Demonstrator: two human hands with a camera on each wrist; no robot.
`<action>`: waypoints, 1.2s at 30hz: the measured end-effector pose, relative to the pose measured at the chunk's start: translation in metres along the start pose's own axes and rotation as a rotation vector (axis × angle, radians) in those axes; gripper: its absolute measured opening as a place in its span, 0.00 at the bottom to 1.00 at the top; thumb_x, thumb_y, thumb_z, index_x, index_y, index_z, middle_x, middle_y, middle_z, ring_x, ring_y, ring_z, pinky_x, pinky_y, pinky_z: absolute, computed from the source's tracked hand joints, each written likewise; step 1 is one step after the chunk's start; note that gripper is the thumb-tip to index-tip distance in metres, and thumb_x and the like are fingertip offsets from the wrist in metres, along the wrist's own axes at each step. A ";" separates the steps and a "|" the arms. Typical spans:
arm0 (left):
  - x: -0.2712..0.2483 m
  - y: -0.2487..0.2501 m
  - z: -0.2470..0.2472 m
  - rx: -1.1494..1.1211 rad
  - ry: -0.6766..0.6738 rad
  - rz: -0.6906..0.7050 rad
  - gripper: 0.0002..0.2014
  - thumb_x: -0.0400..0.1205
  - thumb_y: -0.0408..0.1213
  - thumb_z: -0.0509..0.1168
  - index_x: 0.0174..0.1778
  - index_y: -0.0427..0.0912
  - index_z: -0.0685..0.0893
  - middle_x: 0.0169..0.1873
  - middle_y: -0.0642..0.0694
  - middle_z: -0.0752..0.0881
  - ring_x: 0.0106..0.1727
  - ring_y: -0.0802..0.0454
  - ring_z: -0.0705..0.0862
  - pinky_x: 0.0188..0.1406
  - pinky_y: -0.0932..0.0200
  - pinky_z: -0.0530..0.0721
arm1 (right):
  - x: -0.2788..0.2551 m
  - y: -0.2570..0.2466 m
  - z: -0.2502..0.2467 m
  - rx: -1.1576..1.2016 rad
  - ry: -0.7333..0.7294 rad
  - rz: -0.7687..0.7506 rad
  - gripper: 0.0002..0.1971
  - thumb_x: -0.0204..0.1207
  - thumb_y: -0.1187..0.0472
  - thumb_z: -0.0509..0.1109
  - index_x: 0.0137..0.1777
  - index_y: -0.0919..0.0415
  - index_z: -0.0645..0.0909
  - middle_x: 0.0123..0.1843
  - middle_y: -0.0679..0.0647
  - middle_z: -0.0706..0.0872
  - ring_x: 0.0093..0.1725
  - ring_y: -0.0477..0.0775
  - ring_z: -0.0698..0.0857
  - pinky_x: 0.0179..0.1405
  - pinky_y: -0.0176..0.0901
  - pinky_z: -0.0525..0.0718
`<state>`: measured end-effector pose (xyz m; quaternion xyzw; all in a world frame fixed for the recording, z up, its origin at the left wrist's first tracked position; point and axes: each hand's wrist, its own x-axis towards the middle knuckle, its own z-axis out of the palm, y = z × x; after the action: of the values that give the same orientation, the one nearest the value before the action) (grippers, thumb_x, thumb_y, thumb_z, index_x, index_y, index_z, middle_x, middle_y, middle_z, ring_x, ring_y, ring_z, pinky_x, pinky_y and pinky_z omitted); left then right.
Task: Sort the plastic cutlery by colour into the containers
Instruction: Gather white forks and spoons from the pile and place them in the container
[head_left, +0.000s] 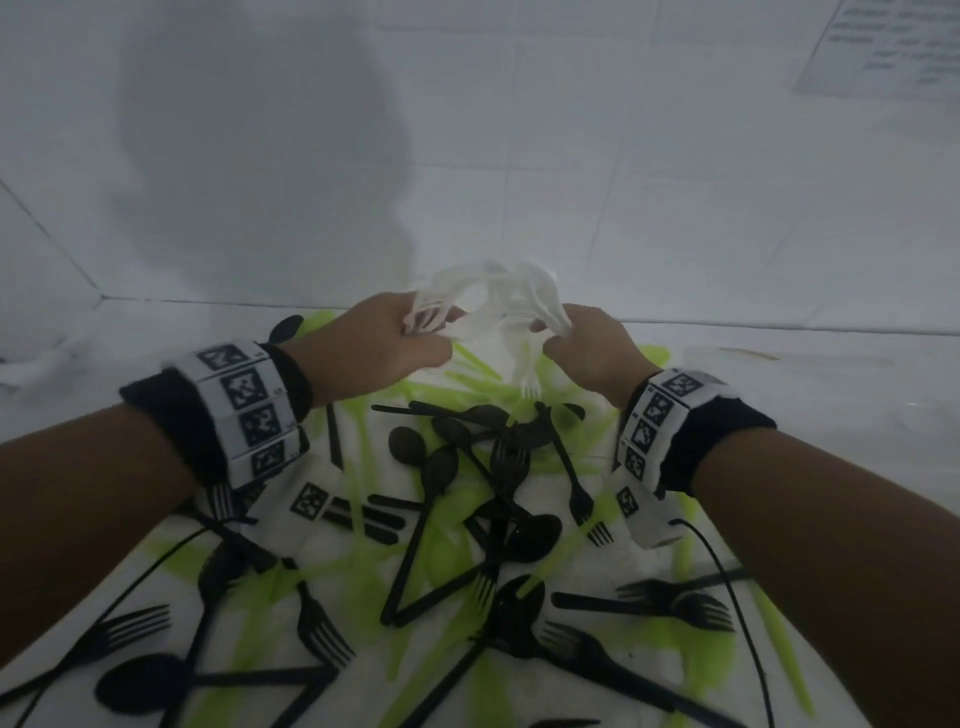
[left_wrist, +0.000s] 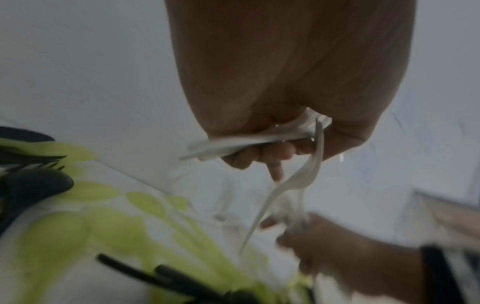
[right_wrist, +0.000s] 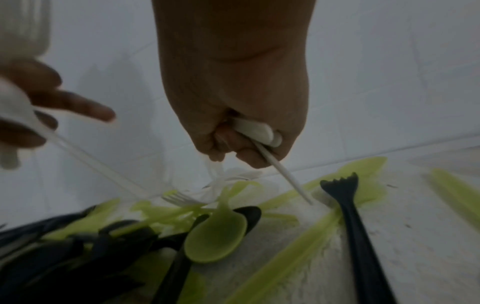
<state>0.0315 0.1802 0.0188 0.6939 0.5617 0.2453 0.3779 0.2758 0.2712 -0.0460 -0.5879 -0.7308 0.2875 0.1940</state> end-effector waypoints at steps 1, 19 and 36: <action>-0.002 0.003 -0.003 -0.089 0.003 0.017 0.09 0.74 0.45 0.65 0.45 0.50 0.88 0.40 0.54 0.90 0.39 0.58 0.86 0.36 0.60 0.74 | 0.002 -0.001 0.003 -0.130 -0.065 -0.043 0.11 0.79 0.64 0.66 0.55 0.49 0.85 0.43 0.47 0.84 0.41 0.53 0.83 0.39 0.43 0.77; 0.027 -0.045 -0.002 0.132 0.260 -0.036 0.22 0.90 0.46 0.62 0.44 0.29 0.84 0.27 0.68 0.84 0.27 0.62 0.75 0.37 0.63 0.74 | 0.007 -0.006 -0.004 0.071 0.257 0.003 0.20 0.86 0.44 0.64 0.40 0.60 0.80 0.37 0.53 0.85 0.36 0.55 0.83 0.33 0.47 0.79; 0.111 -0.074 0.040 0.763 0.070 -0.087 0.14 0.84 0.46 0.64 0.62 0.45 0.83 0.61 0.41 0.87 0.60 0.38 0.85 0.58 0.47 0.83 | 0.005 0.018 0.009 0.010 0.084 0.086 0.14 0.87 0.53 0.64 0.41 0.56 0.71 0.39 0.50 0.77 0.40 0.54 0.76 0.39 0.49 0.71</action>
<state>0.0460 0.2838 -0.0736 0.7512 0.6543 0.0261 0.0832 0.2828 0.2768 -0.0651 -0.6295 -0.6947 0.2741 0.2147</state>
